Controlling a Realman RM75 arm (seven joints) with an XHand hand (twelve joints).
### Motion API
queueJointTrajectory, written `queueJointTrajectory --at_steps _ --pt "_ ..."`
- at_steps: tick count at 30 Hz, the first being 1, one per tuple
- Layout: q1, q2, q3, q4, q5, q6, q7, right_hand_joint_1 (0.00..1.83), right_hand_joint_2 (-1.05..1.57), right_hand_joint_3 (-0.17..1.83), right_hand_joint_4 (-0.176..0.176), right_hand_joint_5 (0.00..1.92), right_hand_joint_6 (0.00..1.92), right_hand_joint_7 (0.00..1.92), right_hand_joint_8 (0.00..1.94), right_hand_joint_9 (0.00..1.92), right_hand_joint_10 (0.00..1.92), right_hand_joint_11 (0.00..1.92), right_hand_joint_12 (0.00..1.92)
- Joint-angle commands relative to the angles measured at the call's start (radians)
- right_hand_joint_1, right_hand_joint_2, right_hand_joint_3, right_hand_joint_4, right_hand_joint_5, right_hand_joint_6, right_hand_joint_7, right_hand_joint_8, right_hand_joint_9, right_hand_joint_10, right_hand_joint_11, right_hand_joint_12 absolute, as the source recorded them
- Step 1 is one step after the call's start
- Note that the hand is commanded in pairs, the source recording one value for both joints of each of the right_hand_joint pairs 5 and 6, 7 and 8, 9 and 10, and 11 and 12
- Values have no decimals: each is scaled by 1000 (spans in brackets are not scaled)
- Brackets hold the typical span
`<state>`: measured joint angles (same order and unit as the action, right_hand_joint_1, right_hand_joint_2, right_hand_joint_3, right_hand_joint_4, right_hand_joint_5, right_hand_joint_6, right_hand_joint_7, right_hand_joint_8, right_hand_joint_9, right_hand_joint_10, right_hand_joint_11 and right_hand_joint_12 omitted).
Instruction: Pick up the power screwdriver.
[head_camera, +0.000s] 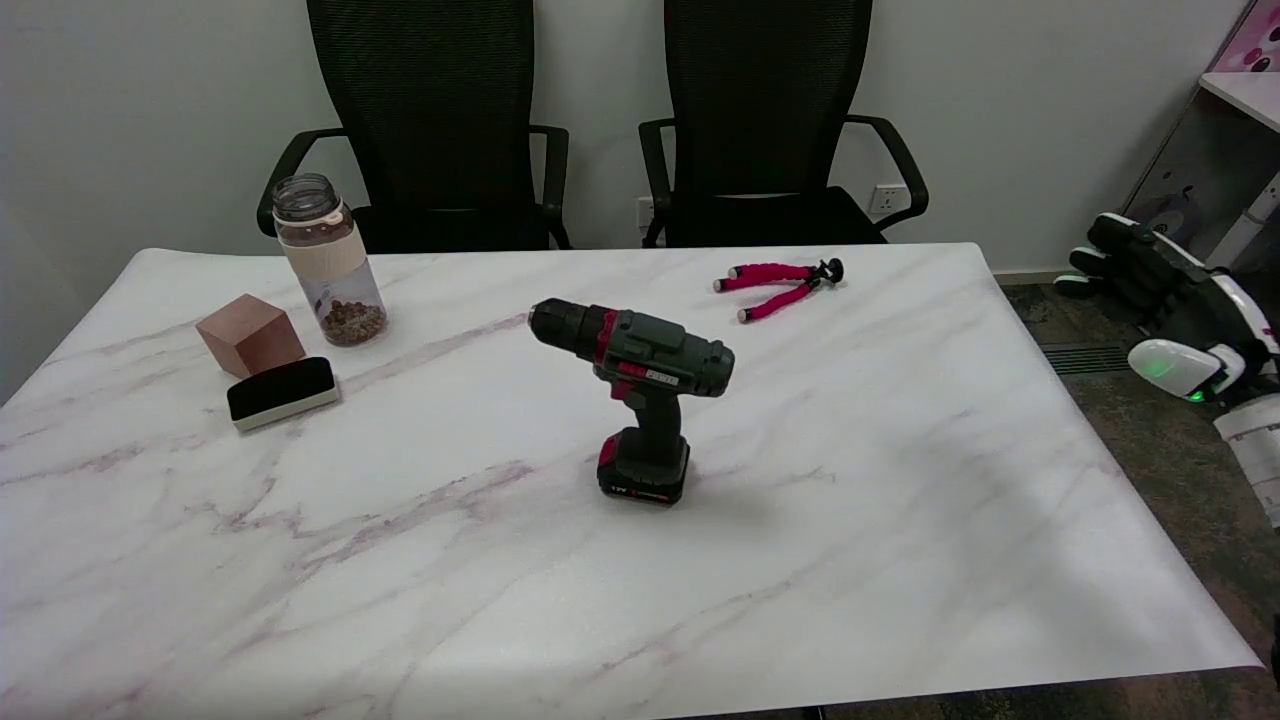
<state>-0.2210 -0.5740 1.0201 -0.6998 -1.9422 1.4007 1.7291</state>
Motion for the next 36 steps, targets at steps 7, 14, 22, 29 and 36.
queueJointTrajectory --at_steps 7,14,22,29,36 --pt "58 6 -12 -279 -133 -342 -160 920 -311 728 -14 290 290 290 290 374 374 547 547" --pt "86 -81 -15 -462 -135 -489 -340 916 -272 712 -14 298 298 298 298 360 360 533 533" --pt "100 -222 -41 -537 -213 -503 -345 916 -301 664 -3 294 294 294 294 346 346 501 501" --pt "176 -324 -121 -514 -264 -529 -347 914 -324 628 8 262 262 262 262 341 341 499 499" --pt "351 -347 -309 -455 -274 -531 -339 912 -321 573 10 246 246 246 246 339 339 495 495"
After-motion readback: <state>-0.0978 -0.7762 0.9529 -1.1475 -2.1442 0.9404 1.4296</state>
